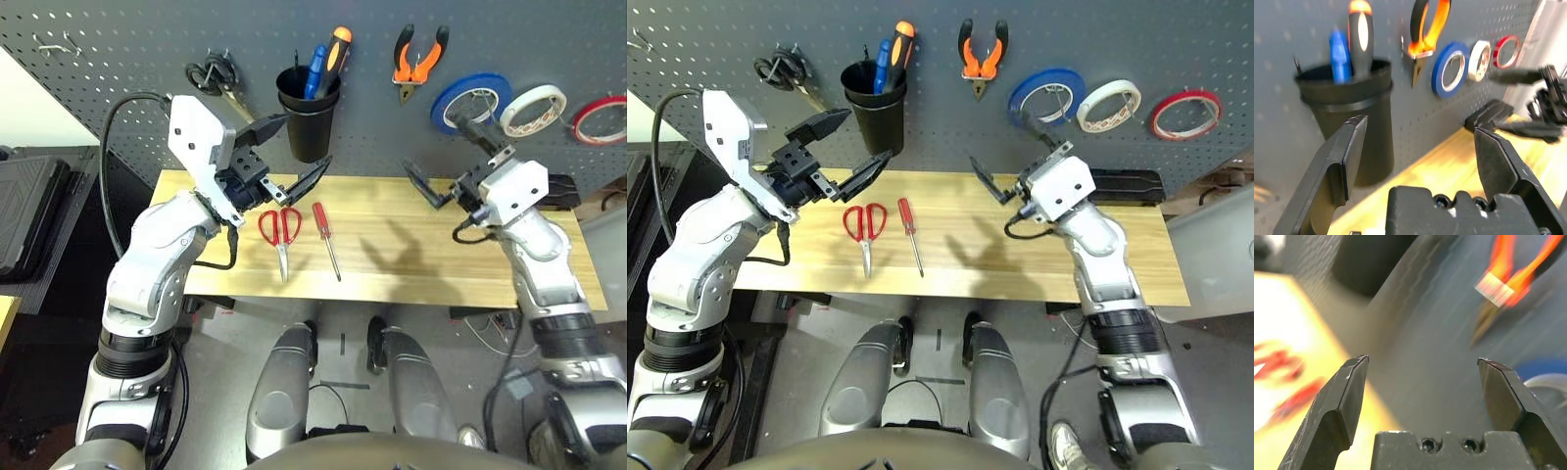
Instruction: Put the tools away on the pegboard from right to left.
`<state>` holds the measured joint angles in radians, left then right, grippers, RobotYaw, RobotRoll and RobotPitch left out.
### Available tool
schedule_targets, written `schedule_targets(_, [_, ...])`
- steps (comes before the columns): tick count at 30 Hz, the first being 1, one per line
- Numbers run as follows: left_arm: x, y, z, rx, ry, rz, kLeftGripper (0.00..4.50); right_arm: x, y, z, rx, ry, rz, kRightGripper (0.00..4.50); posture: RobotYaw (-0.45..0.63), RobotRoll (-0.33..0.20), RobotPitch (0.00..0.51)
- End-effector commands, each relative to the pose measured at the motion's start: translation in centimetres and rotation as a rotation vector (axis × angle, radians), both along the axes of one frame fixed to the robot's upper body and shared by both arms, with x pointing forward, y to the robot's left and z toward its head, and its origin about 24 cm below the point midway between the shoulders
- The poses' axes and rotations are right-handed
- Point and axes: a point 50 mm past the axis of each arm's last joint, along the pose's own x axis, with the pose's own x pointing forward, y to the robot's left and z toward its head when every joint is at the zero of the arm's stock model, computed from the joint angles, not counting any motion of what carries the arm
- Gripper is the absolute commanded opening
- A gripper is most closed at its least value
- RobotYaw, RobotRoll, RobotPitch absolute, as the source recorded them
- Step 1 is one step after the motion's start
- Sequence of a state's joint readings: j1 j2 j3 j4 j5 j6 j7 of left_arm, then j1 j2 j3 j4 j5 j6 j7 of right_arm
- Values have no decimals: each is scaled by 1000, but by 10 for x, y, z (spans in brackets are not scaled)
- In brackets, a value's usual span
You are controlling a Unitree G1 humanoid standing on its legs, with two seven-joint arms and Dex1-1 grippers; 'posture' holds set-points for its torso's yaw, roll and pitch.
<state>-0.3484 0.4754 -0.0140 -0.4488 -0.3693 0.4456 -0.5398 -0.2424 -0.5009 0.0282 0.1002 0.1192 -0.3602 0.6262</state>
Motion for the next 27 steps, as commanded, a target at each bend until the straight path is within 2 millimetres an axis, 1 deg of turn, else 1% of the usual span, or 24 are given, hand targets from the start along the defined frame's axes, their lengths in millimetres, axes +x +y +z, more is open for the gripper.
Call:
schedule_targets(1, [2, -4, -28, 31, 113, 41, 4500, -9, 2, -17, -100, 156, 79, 4455, 237, 0, 260])
schedule_targets(4, [6, -8, -50, 49, 197, 97, 4500, -15, 1, -32, -184, 288, 128, 4455, 235, 0, 262])
schedule_targets(6, [10, -11, -62, 57, 241, 134, 4500, -17, 0, -38, -206, 338, 139, 4455, 234, 0, 263])
schedule_targets(9, [17, -14, -83, 57, 330, 210, 4500, -20, -4, -48, -246, 431, 128, 4455, 233, 0, 265])
schedule_targets(14, [27, -19, -109, 26, 455, 294, 4500, -21, -13, -58, -300, 535, 81, 4455, 216, 0, 275])
schedule_targets(16, [32, -22, -115, 6, 489, 322, 4500, -21, -16, -61, -320, 561, 55, 4455, 216, 0, 275])
schedule_targets(20, [43, -35, -130, 43, 567, 399, 4500, -23, -20, -68, -350, 610, 18, 4455, 205, 0, 283])
schedule_targets(27, [62, -64, -149, 101, 637, 426, 4500, -27, -17, -71, -352, 628, -9, 4455, 180, 0, 294])
